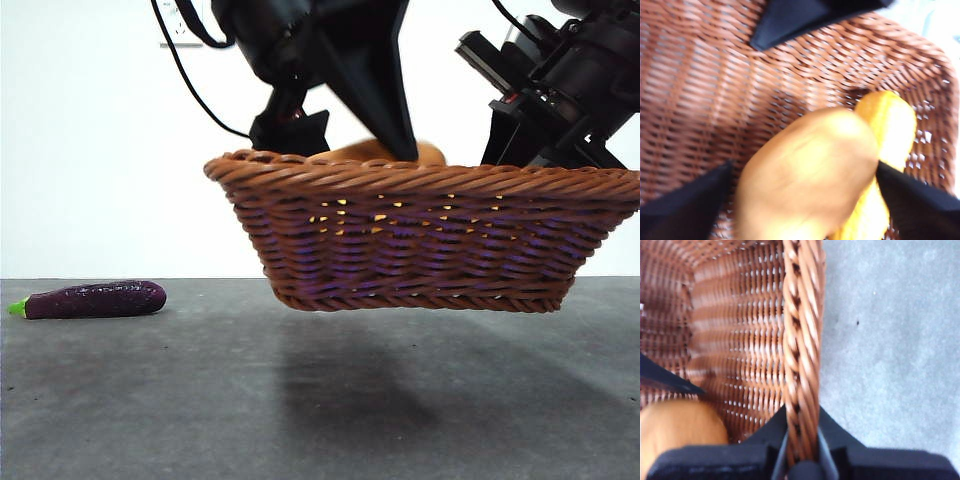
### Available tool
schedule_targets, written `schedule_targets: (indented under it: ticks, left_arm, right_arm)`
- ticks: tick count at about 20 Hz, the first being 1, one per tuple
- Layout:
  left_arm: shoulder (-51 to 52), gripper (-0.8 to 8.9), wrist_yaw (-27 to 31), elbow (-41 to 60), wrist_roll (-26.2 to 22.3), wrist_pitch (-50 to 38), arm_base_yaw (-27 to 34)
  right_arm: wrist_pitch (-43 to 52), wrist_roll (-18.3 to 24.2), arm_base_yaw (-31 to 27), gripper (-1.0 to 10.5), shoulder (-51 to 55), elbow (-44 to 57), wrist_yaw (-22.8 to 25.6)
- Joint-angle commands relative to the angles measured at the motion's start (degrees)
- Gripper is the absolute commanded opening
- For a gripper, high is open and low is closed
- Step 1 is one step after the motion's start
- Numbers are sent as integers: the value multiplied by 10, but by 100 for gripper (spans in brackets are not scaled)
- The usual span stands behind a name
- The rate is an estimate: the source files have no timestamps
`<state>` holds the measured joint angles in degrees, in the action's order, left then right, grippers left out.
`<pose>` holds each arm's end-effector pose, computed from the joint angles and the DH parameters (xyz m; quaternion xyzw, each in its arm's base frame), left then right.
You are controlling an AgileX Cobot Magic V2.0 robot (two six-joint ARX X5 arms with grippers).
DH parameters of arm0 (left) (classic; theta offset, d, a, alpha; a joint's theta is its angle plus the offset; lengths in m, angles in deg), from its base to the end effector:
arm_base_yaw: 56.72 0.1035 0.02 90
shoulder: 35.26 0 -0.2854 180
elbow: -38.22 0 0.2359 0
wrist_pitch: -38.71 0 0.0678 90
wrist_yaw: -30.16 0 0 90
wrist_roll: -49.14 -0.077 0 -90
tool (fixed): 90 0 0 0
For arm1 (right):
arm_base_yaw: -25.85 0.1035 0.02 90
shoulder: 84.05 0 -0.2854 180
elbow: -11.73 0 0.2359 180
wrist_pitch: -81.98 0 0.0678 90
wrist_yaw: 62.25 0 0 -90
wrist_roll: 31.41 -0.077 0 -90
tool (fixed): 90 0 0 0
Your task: Help me put the vegetables on the table into the basket
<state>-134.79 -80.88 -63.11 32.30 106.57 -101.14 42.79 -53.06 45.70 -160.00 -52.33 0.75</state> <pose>0.2376 -0.2715 0.2647 0.2125 0.4616 -0.5266 0.6815 0.2395 0.1236 0.2256 0.1819 0.4900 0.2715 0.8081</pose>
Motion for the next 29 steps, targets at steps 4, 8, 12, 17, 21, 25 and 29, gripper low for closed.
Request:
schedule_targets:
  ticks: [4,8,12,17,21,25,29]
  left_arm:
    - [121,572,25,2,44,13,22]
    - [230,572,223,2,26,77,103]
    - [233,571,221,2,-101,56,233]
    - [111,571,92,2,-185,-67,383]
    - [-16,571,75,2,-214,-123,435]
    - [-94,571,75,2,-260,-185,444]
    - [-150,572,75,2,-274,-221,444]
  right_arm:
    - [8,20,1,-12,1,0,-16]
    - [14,50,0,-12,9,-2,-87]
    - [14,53,0,-12,32,-8,-105]
    - [21,53,0,-12,48,-18,-94]
    - [22,63,0,-12,53,-18,-94]
    - [22,81,0,-12,53,-18,-94]
    - [22,85,0,-12,53,-18,-94]
